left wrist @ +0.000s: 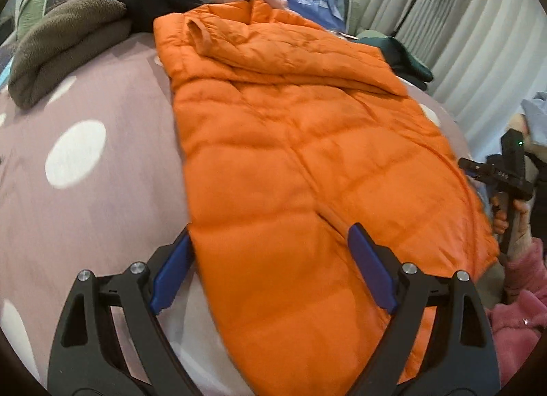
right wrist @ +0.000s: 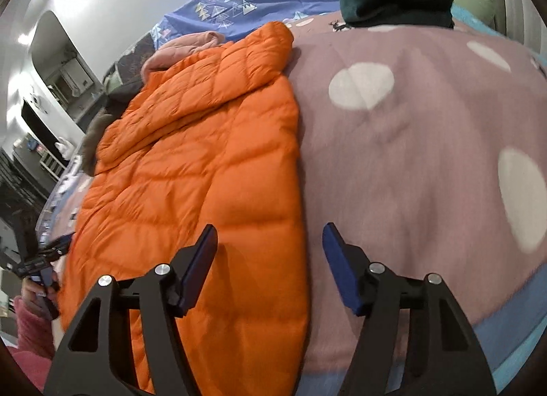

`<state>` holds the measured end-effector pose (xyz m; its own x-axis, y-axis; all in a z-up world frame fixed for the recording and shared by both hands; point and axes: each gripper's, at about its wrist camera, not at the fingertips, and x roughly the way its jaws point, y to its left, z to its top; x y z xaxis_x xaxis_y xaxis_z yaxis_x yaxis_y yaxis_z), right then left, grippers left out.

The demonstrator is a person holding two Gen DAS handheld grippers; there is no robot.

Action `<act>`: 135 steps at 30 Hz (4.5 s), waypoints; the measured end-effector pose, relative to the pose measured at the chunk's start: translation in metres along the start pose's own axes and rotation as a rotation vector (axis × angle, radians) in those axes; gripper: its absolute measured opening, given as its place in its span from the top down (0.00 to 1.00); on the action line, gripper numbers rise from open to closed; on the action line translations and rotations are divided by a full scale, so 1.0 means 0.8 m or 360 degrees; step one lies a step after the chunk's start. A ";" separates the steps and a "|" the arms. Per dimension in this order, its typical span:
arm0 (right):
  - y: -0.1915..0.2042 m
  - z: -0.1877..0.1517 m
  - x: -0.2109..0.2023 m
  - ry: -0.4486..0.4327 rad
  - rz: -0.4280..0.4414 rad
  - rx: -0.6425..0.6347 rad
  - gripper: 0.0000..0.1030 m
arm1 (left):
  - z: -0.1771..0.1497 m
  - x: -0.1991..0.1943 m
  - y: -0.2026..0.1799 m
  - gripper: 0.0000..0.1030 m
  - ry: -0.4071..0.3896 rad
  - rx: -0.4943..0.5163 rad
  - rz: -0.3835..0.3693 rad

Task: Fold large clothes

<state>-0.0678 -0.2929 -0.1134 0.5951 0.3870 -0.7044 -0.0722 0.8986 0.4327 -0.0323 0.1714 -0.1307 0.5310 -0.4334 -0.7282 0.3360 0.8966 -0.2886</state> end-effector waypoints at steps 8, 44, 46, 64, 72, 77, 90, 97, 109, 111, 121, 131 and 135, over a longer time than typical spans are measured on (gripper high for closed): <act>0.012 -0.032 -0.012 0.0051 0.0164 -0.0023 0.83 | -0.027 -0.019 -0.018 0.61 -0.0023 -0.0047 -0.0096; 0.050 0.143 0.016 -0.0476 -0.0112 -0.0165 0.95 | 0.155 -0.017 -0.016 0.91 -0.0497 0.0171 0.0318; 0.042 0.146 0.038 -0.0441 -0.0136 -0.0160 0.95 | 0.159 0.010 0.000 0.90 -0.0445 0.0131 0.0333; 0.036 0.143 0.077 -0.0376 -0.0165 -0.0152 0.81 | 0.147 0.054 0.029 0.68 -0.0397 -0.0040 0.0257; 0.047 0.111 -0.004 -0.0502 -0.0119 -0.0170 0.46 | 0.114 -0.004 0.007 0.25 -0.0498 -0.0012 0.0258; 0.034 0.070 -0.031 -0.0436 -0.0066 -0.0108 0.39 | 0.072 -0.035 0.005 0.19 -0.0486 -0.0069 0.0163; 0.006 0.002 0.005 -0.0107 0.0281 0.0220 0.85 | -0.011 0.008 -0.020 0.71 -0.0147 -0.0237 -0.0381; 0.061 0.015 -0.118 -0.0505 0.0364 -0.0034 0.95 | 0.009 -0.061 -0.069 0.89 -0.0356 -0.0008 -0.0401; 0.154 0.057 -0.259 -0.1023 0.0303 -0.0436 0.95 | 0.069 -0.241 -0.149 0.89 -0.0983 0.0385 -0.0176; 0.159 0.086 -0.249 -0.1014 0.0253 -0.0440 0.95 | 0.086 -0.240 -0.151 0.89 -0.0973 0.0399 -0.0114; 0.128 0.228 -0.048 -0.0673 -0.0041 -0.0262 0.95 | 0.196 -0.105 -0.107 0.85 -0.0663 0.0320 0.0239; 0.093 0.263 0.100 -0.0537 -0.0257 -0.0238 0.60 | 0.256 0.068 -0.027 0.67 -0.0329 0.0166 0.0422; 0.083 0.263 0.122 -0.0521 -0.0289 -0.0229 0.43 | 0.251 0.107 0.012 0.62 -0.0193 0.0018 0.0341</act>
<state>0.1543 -0.2392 -0.0353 0.8302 0.1540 -0.5357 -0.0400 0.9750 0.2184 0.1724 0.1246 -0.0714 0.6803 -0.2418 -0.6919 0.2141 0.9684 -0.1279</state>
